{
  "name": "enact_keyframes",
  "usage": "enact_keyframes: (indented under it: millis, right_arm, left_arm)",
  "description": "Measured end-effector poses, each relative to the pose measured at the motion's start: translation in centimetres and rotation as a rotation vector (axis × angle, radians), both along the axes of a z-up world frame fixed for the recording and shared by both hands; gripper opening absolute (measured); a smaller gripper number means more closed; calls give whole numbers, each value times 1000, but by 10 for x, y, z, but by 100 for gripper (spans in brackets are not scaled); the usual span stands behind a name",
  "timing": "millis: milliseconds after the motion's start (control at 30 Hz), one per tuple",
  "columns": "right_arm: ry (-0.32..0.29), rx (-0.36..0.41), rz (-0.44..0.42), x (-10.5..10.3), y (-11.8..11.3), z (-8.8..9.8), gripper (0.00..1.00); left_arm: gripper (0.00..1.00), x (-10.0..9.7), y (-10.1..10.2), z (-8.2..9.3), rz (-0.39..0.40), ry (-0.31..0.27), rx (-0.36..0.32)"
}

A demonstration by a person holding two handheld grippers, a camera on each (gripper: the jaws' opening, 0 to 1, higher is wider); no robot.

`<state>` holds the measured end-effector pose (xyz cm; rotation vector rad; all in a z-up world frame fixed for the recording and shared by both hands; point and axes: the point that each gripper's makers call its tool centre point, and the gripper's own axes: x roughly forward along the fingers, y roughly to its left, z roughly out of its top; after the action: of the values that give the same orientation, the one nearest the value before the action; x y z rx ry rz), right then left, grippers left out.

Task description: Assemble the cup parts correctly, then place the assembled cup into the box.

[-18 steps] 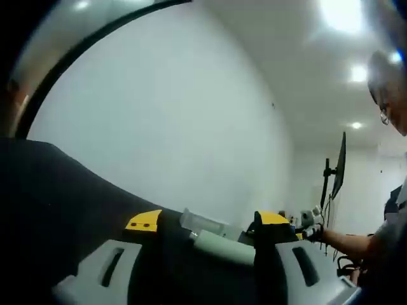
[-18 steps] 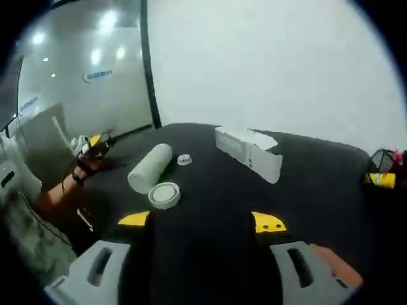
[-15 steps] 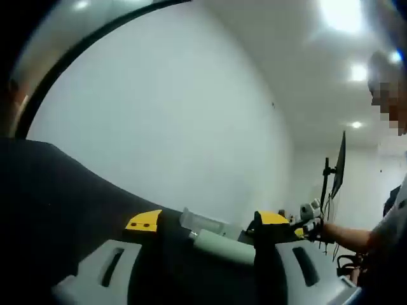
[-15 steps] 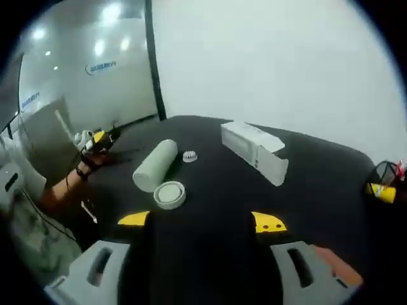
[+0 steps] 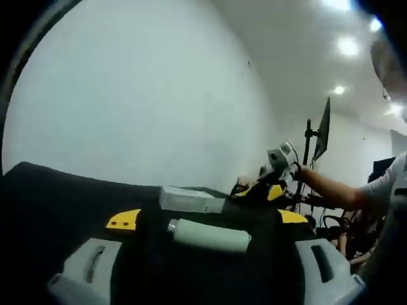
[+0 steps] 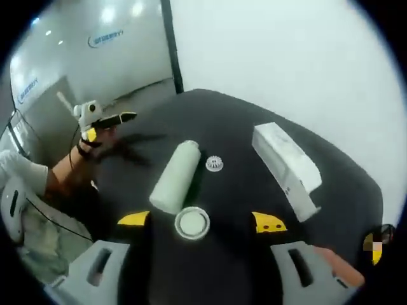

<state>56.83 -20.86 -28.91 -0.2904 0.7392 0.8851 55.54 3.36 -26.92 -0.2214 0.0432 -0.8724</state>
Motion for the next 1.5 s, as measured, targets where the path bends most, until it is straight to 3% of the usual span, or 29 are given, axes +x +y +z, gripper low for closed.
enact_keyframes:
  millis: [133, 300, 400, 567, 733, 767, 800, 967, 1167, 1267, 1333, 1500]
  right_arm:
    - [35, -36, 27, 7, 24, -8, 58]
    - [145, -62, 43, 15, 49, -25, 62]
    - [181, -86, 44, 22, 63, -38, 62]
    - [313, -149, 20, 20, 80, -62, 62]
    - [375, -216, -76, 26, 88, -77, 59]
    - [379, -213, -59, 25, 94, -79, 61]
    - [424, -217, -61, 19, 97, -82, 62]
    - [433, -352, -78, 17, 98, -102, 57]
    - [465, -380, -103, 17, 106, -119, 56]
    - [495, -430, -108, 10, 103, -131, 56]
    - [453, -467, -129, 15, 97, -131, 50]
    - [455, -475, -138, 13, 99, -130, 47]
  left_arm:
    - [85, -9, -9, 1, -58, 46, 41]
    - [86, -23, -17, -3, -100, 60, 107]
    - [86, -29, -19, -5, -126, 71, 116]
    - [87, -38, -20, -9, -156, 78, 122]
    - [87, -40, -16, -15, -167, 82, 123]
    - [86, -40, -15, -16, -168, 83, 121]
    - [86, -40, -15, -17, -169, 84, 119]
    - [86, -41, -12, -18, -170, 82, 109]
    - [85, -44, -8, -20, -167, 80, 101]
    - [85, -44, -5, -23, -165, 83, 101]
    - [85, -44, -4, -25, -162, 86, 102]
    - [84, -44, -4, -28, -159, 89, 99]
